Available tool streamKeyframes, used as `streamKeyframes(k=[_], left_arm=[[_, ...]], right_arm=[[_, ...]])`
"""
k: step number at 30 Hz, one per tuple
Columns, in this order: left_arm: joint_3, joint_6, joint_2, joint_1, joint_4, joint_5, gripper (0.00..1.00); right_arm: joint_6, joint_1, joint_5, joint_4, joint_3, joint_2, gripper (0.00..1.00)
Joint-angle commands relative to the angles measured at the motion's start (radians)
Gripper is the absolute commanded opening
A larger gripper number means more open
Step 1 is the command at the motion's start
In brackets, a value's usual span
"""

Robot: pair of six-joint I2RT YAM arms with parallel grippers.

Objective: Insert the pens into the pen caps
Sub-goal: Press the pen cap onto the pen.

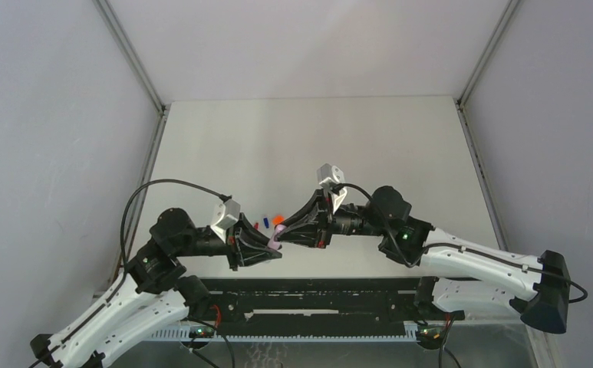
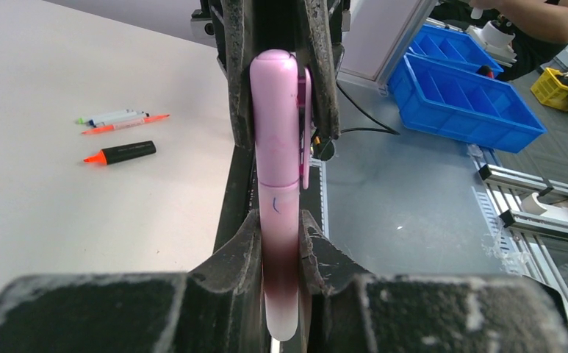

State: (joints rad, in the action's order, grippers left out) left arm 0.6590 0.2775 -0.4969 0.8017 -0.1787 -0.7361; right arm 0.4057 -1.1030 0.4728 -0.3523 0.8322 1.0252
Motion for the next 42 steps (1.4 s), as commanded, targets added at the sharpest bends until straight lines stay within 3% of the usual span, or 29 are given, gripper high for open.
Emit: streamKeyframes(k=[1, 13, 34, 42], left_arm=[[0.069, 0.015, 0.037, 0.001, 0.125, 0.002, 0.0], [0.113, 0.082, 0.06, 0.001, 0.272, 0.024, 0.0], [0.157, 0.047, 0.104, -0.002, 0.268, 0.149, 0.0], [0.168, 0.044, 0.116, -0.004, 0.267, 0.138, 0.0]], right_arm=[[0.058, -0.027, 0.034, 0.013, -0.041, 0.045, 0.0], [0.147, -0.1, 0.132, 0.022, -0.129, 0.169, 0.0], [0.164, -0.182, 0.18, 0.142, -0.209, 0.263, 0.0], [0.162, -0.19, 0.268, 0.153, -0.212, 0.299, 0.0]])
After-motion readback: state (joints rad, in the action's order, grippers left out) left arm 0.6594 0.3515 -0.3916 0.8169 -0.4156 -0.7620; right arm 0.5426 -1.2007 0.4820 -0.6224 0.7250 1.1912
